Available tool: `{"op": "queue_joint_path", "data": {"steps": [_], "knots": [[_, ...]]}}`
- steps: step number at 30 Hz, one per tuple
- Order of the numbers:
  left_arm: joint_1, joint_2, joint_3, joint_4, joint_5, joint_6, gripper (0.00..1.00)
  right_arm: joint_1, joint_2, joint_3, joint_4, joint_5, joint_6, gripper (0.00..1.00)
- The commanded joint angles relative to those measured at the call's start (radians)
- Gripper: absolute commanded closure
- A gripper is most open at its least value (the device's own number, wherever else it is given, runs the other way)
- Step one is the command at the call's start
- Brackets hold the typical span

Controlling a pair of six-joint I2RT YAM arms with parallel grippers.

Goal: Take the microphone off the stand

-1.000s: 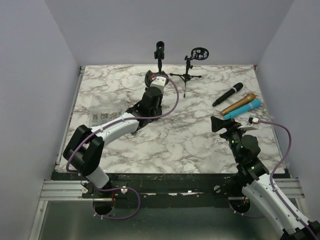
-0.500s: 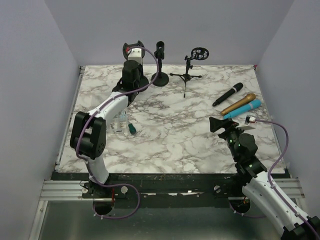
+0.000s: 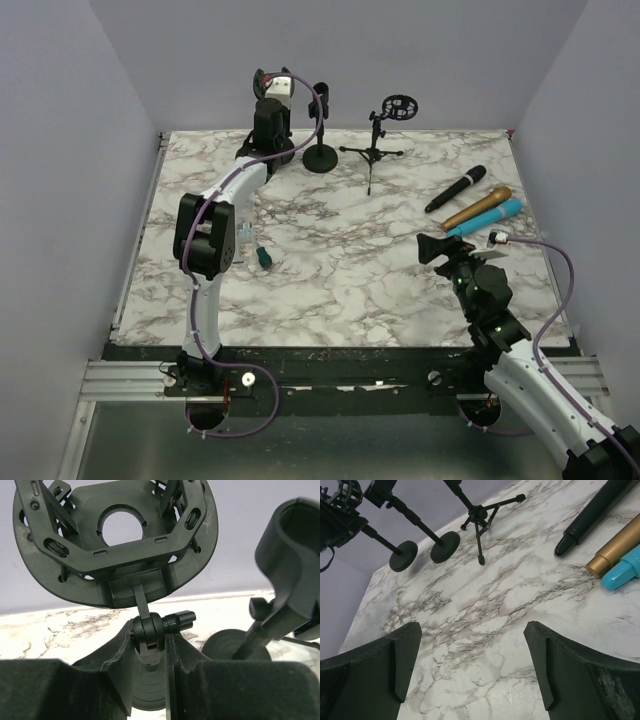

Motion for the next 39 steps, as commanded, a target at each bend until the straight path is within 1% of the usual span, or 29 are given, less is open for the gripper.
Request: {"op": "queue_joint_path", "data": {"steps": [1,3,7,8,10,12,13,14,18,19,20,23,25,27,30,31,35,39], "knots": [[0.014,0.014,0.043,0.053,-0.034,0.022,0.96,-0.002,0.039,-0.014,0.07,0.015,-0.015,0.06],[0.014,0.021,0.037,0.051,-0.034,-0.002,0.94,-0.003,0.057,-0.016,0.067,0.019,-0.015,0.06],[0.016,0.019,-0.003,0.07,-0.029,-0.032,0.87,-0.002,0.055,-0.024,0.067,0.017,-0.01,0.06],[0.017,0.018,-0.013,0.083,-0.037,-0.037,0.84,-0.002,0.054,-0.025,0.076,0.011,-0.01,0.06],[0.02,0.021,-0.017,0.096,-0.044,-0.052,0.75,-0.003,0.061,-0.021,0.083,0.001,-0.012,0.06],[0.023,0.027,-0.005,0.091,-0.045,-0.058,0.72,-0.002,0.073,-0.015,0.082,-0.001,-0.016,0.06],[0.023,0.029,-0.003,0.091,-0.046,-0.06,0.68,-0.002,0.079,-0.012,0.078,-0.001,-0.016,0.06],[0.023,0.024,-0.006,0.084,-0.045,-0.063,0.59,-0.002,0.081,-0.009,0.068,0.002,-0.016,0.06],[0.025,-0.036,-0.075,0.07,-0.066,-0.077,0.27,-0.002,0.059,-0.001,0.04,-0.001,-0.018,0.06],[0.025,-0.063,-0.105,0.068,-0.073,-0.086,0.21,-0.002,0.051,0.003,0.037,-0.005,-0.02,0.06],[0.026,-0.083,-0.128,0.066,-0.072,-0.1,0.17,-0.002,0.043,0.01,0.031,-0.01,-0.022,0.06],[0.026,-0.157,-0.204,0.041,-0.046,-0.15,0.09,-0.002,0.028,0.031,0.008,-0.019,-0.026,0.06],[0.026,-0.216,-0.272,0.013,-0.016,-0.25,0.02,-0.002,0.024,0.047,-0.022,-0.027,-0.023,0.06],[0.026,-0.274,-0.326,-0.052,0.016,-0.354,0.01,-0.002,0.023,0.06,-0.055,-0.041,-0.019,0.06],[0.026,-0.363,-0.38,-0.225,0.019,-0.507,0.01,-0.002,0.025,0.078,-0.119,-0.05,0.0,0.06],[0.026,-0.4,-0.412,-0.251,0.042,-0.548,0.01,-0.002,0.026,0.086,-0.139,-0.056,0.002,0.05],[0.026,-0.564,-0.619,-0.19,0.192,-0.631,0.01,-0.003,0.045,0.109,-0.194,-0.099,0.004,0.05],[0.026,-0.743,-0.756,-0.207,0.305,-0.631,0.02,-0.003,0.061,0.12,-0.277,-0.133,0.026,0.04]]}}
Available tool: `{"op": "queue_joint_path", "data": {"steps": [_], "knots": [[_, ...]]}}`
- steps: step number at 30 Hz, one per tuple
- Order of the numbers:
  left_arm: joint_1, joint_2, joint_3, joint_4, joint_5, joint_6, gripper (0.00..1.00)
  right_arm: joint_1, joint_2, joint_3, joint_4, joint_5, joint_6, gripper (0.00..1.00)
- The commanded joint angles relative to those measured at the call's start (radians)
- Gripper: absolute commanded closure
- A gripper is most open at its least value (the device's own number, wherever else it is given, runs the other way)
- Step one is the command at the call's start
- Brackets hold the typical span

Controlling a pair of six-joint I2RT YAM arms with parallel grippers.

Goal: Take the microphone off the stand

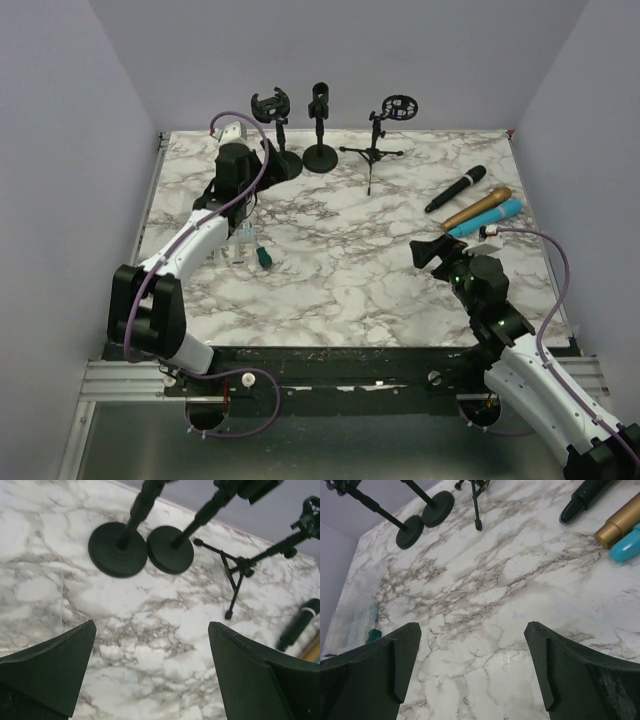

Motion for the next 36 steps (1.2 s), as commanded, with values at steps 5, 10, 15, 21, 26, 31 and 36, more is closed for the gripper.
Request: {"op": "queue_joint_path", "data": {"steps": [5,10,15,21,26,31,36], "knots": [[0.007,-0.444,-0.243,-0.083,0.274,-0.042,0.02,-0.002,0.016,0.041,-0.186,-0.084,0.038,0.02],[0.007,-0.766,-0.366,-0.125,0.274,0.081,0.01,-0.002,0.012,0.103,-0.28,-0.079,0.086,0.01],[0.009,-1.019,-0.449,-0.188,0.27,0.131,0.01,-0.002,0.019,0.203,-0.433,0.0,0.131,0.01],[0.009,-1.283,-0.537,-0.259,0.238,0.158,0.01,-0.003,-0.003,0.276,-0.522,0.074,0.175,0.0],[0.009,-1.469,-0.591,-0.289,0.204,0.133,0.01,-0.003,-0.093,0.324,-0.538,0.148,0.141,0.0],[0.009,-1.57,-0.588,-0.342,0.154,0.125,0.01,-0.002,-0.19,0.355,-0.555,0.202,0.117,0.0],[0.009,-1.645,-0.577,-0.363,0.139,0.129,0.02,-0.001,-0.231,0.357,-0.59,0.259,0.178,0.0]]}}
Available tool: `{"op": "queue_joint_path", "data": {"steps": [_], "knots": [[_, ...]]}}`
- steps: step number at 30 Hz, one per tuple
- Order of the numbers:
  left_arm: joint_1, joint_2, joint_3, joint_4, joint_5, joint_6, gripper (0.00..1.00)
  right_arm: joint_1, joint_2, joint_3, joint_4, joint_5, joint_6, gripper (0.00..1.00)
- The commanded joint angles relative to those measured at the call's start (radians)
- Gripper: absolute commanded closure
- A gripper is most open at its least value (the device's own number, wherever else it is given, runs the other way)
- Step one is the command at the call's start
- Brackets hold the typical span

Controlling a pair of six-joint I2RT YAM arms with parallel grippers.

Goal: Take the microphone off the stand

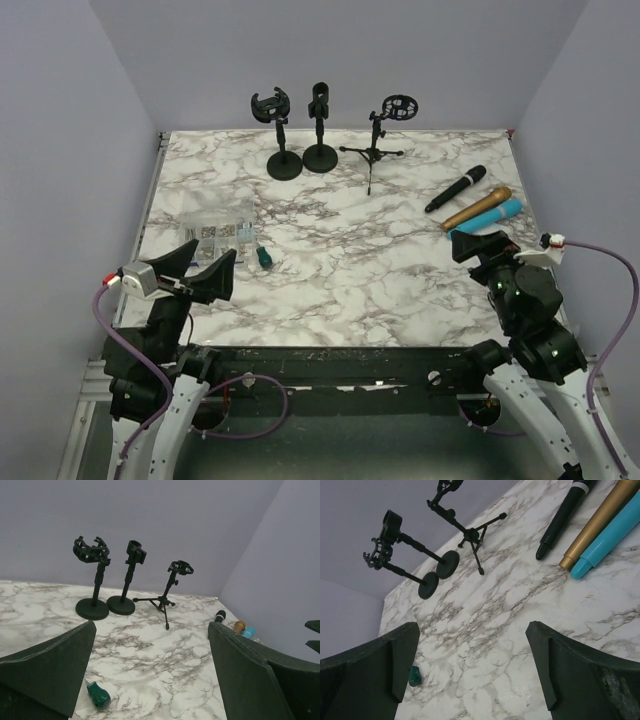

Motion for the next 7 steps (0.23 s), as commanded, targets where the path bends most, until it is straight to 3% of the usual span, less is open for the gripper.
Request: {"op": "queue_joint_path", "data": {"steps": [1,7], "knots": [[0.005,-0.081,0.009,-0.054,-0.037,-0.004,0.02,-0.002,-0.026,0.013,-0.075,0.085,0.045,0.0],[0.005,-0.091,-0.01,-0.064,-0.027,-0.014,0.01,-0.003,-0.08,-0.013,-0.054,0.053,0.002,0.0]]}}
